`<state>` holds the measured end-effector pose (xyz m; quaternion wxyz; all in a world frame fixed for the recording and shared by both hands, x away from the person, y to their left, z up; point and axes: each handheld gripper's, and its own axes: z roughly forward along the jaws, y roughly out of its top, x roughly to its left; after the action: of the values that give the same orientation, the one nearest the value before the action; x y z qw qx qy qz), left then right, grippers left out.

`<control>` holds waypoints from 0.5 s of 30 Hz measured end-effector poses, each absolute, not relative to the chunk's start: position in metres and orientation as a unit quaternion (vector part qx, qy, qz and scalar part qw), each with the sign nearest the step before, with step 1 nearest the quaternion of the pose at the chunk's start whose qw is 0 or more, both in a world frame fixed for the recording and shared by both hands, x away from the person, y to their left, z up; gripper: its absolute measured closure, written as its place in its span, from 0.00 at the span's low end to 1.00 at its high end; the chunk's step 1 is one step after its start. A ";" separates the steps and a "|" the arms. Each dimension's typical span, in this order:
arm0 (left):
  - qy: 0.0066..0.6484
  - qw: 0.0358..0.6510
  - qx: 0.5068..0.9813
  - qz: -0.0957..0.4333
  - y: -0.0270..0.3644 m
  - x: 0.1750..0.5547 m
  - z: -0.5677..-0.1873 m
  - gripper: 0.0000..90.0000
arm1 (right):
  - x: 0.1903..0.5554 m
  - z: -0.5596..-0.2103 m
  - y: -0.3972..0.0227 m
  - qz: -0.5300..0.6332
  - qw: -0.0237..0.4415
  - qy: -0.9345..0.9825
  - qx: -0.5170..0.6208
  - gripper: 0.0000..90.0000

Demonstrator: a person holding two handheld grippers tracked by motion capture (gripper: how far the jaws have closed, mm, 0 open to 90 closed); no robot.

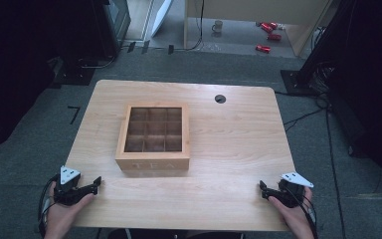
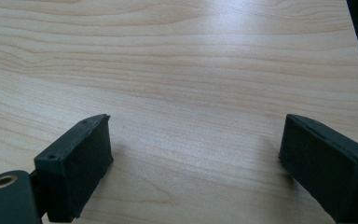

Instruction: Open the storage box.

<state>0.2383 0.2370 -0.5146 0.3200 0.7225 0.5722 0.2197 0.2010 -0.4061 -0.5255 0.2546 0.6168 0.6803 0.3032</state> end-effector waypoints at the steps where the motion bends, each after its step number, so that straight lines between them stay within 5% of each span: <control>1: 0.576 0.322 0.720 0.216 0.237 0.239 -0.514 0.22 | 0.201 -0.525 -0.406 0.303 0.254 0.681 0.617 0.09; 15: 0.542 0.369 0.732 0.187 0.206 0.240 -0.499 0.23 | 0.202 -0.525 -0.406 0.303 0.254 0.681 0.617 0.09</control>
<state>0.2396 0.2057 -0.4992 0.3686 0.7315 0.5422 0.1872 0.2018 -0.4059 -0.5254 0.2538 0.6167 0.6809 0.3026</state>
